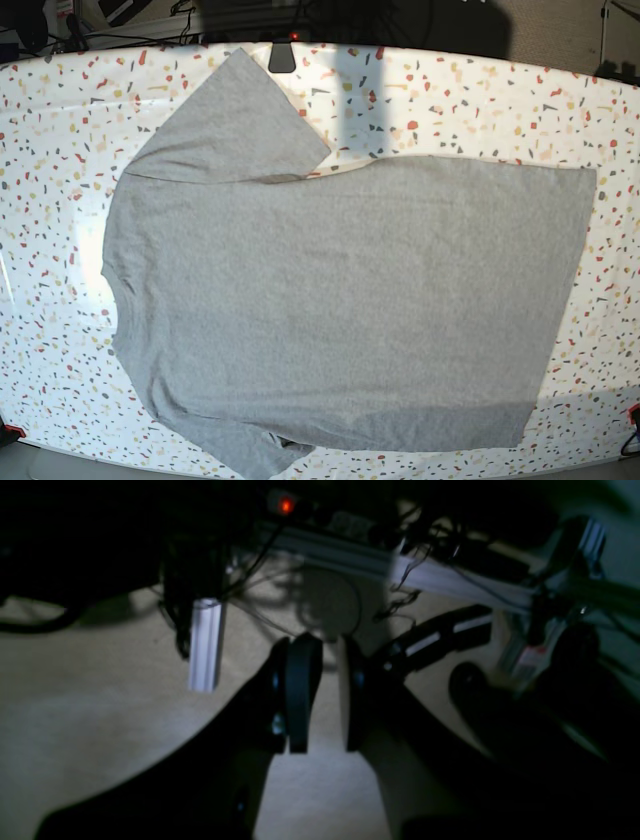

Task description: Fold the T-shirt properly

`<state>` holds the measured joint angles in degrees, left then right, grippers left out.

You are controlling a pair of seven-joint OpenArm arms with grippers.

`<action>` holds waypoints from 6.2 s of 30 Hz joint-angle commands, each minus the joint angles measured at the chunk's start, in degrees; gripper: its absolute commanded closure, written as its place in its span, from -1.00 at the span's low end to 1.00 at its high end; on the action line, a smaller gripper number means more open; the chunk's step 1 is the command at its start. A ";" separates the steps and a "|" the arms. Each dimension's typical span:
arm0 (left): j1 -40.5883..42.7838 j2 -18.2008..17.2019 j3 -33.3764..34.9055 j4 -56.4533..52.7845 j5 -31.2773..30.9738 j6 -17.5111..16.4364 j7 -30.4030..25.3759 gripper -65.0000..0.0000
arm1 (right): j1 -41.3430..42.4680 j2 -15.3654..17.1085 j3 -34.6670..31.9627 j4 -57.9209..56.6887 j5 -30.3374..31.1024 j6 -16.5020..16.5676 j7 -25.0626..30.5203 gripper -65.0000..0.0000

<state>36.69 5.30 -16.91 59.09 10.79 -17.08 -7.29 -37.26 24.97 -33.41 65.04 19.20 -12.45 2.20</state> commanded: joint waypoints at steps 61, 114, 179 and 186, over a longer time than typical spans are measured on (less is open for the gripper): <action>-12.68 -36.68 8.83 39.60 33.42 -10.25 11.32 0.18 | -23.37 25.18 41.48 60.48 -31.01 7.04 -19.17 0.38; -24.46 -38.66 18.47 17.03 36.68 -18.12 9.27 1.00 | -22.60 31.71 41.48 59.14 -30.77 10.84 -21.59 -0.11; -22.08 -41.16 18.45 18.78 2.05 -15.10 14.82 1.00 | 28.48 36.79 -11.23 40.70 -26.08 14.51 -29.49 1.00; -13.62 -44.98 18.34 26.91 -4.92 -12.20 14.80 1.00 | 24.24 42.16 -11.23 48.63 -26.56 10.10 -33.92 1.00</action>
<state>22.87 -38.87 1.61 85.62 6.02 -28.45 7.09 -13.30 65.93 -45.01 112.75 -7.18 -1.74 -32.23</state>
